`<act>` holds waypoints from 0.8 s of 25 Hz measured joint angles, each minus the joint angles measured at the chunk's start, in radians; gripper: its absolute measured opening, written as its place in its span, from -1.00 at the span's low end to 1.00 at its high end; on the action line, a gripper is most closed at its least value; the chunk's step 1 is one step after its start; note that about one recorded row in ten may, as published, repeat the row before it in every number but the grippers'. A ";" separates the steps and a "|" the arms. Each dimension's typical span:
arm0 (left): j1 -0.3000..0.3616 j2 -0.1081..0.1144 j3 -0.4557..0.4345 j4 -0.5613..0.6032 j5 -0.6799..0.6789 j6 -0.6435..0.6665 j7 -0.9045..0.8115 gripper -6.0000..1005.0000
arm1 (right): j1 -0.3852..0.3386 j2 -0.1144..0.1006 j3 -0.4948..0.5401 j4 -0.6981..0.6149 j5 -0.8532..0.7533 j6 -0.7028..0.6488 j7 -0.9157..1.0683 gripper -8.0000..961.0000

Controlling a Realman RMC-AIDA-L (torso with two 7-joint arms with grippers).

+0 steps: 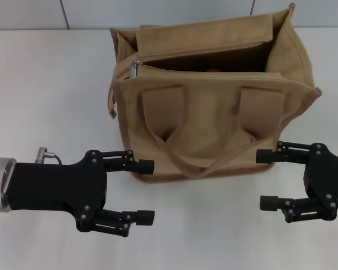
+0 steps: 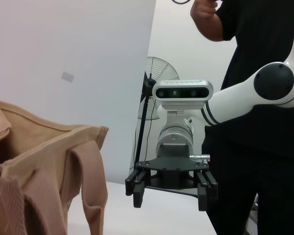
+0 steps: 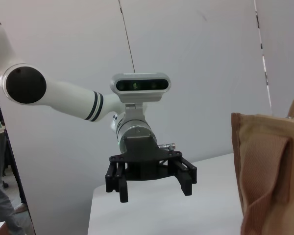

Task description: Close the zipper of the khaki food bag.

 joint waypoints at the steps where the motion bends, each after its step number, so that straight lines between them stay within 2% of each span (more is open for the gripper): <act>1: 0.000 0.001 0.000 0.000 0.000 0.000 0.000 0.64 | 0.000 0.000 0.000 0.000 0.000 0.000 0.000 0.70; 20: 0.003 0.004 0.000 -0.002 -0.003 0.008 -0.003 0.63 | -0.001 0.000 0.000 0.000 0.000 0.001 0.000 0.70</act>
